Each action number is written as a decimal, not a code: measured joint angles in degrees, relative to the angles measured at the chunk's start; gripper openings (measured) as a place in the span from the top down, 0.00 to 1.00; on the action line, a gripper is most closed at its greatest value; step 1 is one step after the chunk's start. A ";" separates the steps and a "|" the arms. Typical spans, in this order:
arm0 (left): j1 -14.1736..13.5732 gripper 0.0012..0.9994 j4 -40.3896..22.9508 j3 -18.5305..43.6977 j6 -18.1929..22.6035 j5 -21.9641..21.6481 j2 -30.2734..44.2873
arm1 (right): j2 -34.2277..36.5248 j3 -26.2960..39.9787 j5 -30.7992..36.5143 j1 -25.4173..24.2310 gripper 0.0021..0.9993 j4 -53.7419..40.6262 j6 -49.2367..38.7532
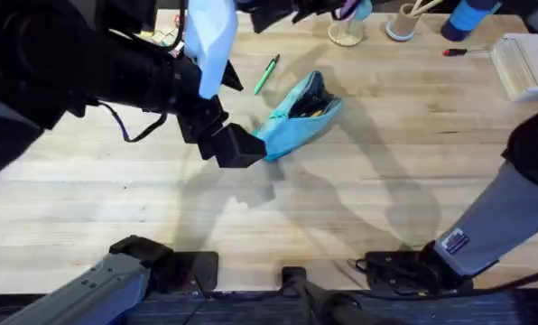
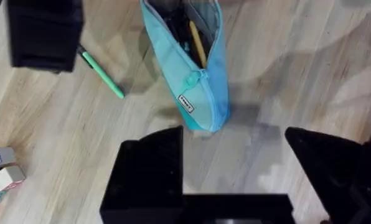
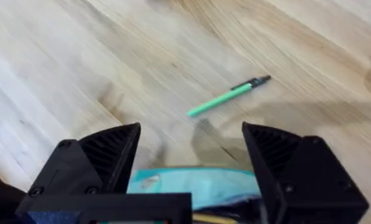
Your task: Unzip the bag, pick up the pens from the table one at a time and place them inside, then zip the bag closed.
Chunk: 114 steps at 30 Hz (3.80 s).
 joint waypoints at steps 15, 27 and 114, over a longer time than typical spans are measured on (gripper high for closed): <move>0.00 0.01 0.00 0.00 0.00 0.00 -0.01 | 6.41 0.02 22.06 6.05 0.00 4.33 29.12; 0.00 0.01 0.00 0.00 0.00 0.00 -0.01 | 13.75 0.02 30.97 9.36 0.00 14.25 35.72; 0.00 0.01 0.20 0.00 0.00 0.00 0.01 | 2.77 1.68 34.05 6.65 0.97 12.22 10.46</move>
